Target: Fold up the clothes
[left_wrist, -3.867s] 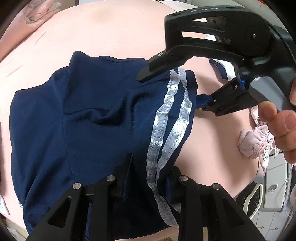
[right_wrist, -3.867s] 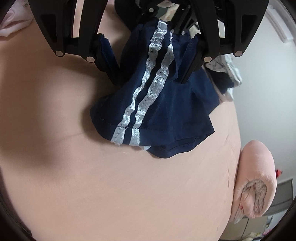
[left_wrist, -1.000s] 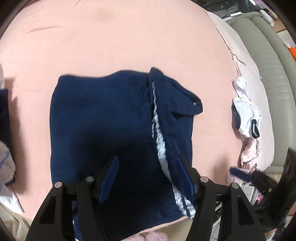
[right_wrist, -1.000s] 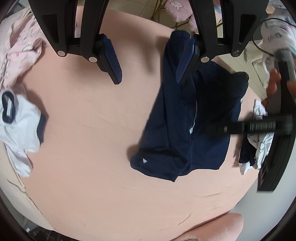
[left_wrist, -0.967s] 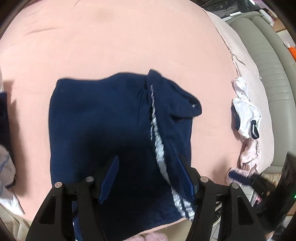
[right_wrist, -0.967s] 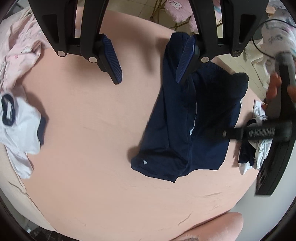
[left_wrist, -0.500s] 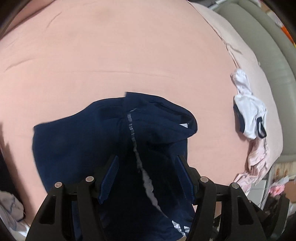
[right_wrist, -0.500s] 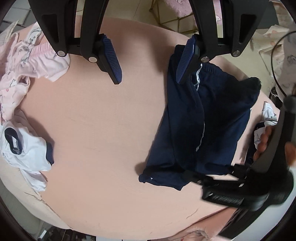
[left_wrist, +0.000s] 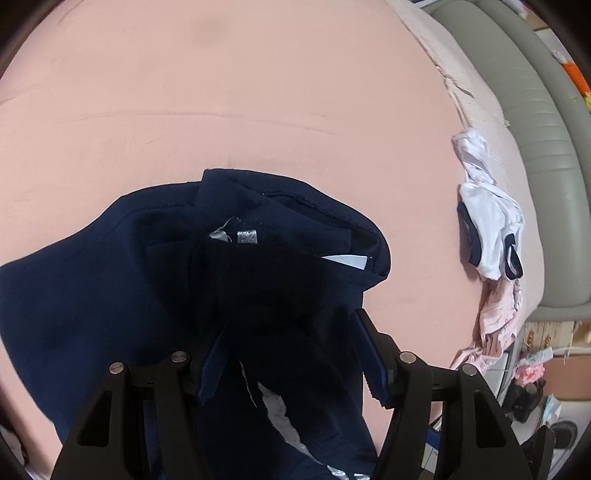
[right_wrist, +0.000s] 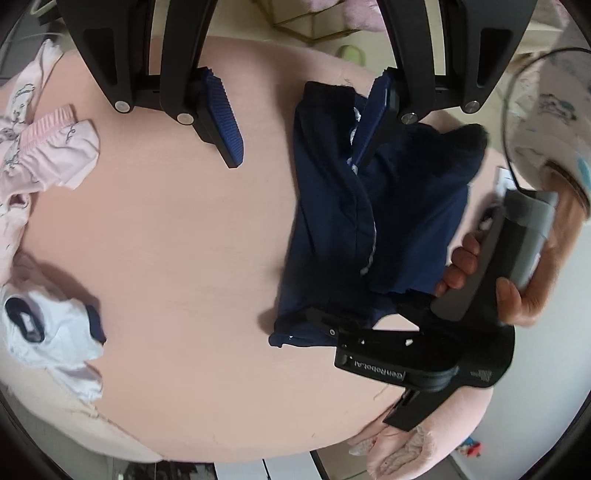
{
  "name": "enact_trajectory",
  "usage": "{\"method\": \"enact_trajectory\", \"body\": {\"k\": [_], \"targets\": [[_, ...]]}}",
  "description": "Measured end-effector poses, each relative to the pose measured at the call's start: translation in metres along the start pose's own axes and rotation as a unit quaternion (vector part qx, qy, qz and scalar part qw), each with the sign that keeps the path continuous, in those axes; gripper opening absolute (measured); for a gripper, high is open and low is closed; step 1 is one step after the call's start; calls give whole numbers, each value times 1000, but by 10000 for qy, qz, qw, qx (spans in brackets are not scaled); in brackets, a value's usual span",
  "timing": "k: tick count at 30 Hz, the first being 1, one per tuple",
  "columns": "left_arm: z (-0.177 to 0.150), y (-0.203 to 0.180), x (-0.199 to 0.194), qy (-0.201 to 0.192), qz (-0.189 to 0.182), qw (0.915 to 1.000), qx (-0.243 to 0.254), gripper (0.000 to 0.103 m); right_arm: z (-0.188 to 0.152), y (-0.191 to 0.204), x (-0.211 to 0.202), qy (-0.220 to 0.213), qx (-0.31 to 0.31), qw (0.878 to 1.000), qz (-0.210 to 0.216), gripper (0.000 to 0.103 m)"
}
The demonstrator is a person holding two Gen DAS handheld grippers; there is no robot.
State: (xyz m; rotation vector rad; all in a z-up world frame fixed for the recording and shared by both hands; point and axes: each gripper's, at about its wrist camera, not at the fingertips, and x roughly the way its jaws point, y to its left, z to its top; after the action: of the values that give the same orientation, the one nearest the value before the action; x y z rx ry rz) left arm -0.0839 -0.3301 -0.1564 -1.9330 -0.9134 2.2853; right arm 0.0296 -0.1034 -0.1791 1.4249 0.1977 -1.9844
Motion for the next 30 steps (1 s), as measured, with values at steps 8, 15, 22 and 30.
{"method": "enact_trajectory", "body": {"k": [8,15,22,30], "targets": [[-5,4,-1,-42,-41,9998,203,61,-11,22,17,-94,-510,9979,-390,61],[-13,5,-5,-112,-30,9996,271,59,-14,28,24,-21,-589,9974,-404,60],[-19,13,-10,-235,126,9995,176,31,-18,35,23,-57,-748,9959,-505,43],[-26,28,-23,-456,-121,9989,20,14,-18,41,21,-187,-957,9930,-662,15]]}}
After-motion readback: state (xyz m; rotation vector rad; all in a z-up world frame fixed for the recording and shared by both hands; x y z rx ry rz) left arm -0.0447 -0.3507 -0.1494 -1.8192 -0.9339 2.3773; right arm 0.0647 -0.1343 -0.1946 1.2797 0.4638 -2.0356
